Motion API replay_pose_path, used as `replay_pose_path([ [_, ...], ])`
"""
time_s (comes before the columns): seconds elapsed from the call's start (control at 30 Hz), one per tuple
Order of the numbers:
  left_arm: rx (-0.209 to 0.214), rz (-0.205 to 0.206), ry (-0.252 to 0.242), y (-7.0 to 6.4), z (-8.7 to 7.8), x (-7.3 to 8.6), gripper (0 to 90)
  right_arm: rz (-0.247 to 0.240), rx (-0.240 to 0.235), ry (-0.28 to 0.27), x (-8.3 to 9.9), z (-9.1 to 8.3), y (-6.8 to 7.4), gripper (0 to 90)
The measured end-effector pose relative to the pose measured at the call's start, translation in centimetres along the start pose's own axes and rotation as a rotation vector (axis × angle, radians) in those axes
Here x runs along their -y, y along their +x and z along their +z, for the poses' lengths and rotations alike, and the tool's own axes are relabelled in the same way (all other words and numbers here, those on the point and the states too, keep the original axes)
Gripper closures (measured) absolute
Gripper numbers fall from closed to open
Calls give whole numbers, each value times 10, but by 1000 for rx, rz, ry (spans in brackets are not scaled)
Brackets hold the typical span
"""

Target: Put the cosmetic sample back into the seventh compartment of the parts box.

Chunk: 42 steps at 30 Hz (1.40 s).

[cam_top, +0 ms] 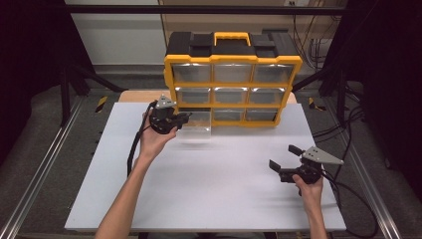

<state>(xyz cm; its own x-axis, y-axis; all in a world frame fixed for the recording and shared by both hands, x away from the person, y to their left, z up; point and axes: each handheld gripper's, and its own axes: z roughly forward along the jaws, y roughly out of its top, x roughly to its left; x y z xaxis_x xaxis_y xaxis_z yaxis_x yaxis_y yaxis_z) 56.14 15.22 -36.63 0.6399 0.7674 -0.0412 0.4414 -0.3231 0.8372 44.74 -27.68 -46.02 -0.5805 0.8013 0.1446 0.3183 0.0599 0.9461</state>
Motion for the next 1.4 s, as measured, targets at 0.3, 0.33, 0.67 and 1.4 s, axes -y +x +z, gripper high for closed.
replay_pose_path([
  [0.3, -13, 2, 10, 3, 7, -5, 804, 1, 0, 0, 0, 0, 0, 5],
  [0.33, -13, 2, 9, 3, 8, -5, 804, 2, -1, 0, 0, 0, 0, 5],
  [0.67, -21, 5, 25, 8, 17, -5, 804, 3, 0, 0, 0, 0, 0, 5],
  [1.4, -32, 17, 67, 18, 39, 3, 804, 3, 0, -1, 0, -1, -1, 5],
])
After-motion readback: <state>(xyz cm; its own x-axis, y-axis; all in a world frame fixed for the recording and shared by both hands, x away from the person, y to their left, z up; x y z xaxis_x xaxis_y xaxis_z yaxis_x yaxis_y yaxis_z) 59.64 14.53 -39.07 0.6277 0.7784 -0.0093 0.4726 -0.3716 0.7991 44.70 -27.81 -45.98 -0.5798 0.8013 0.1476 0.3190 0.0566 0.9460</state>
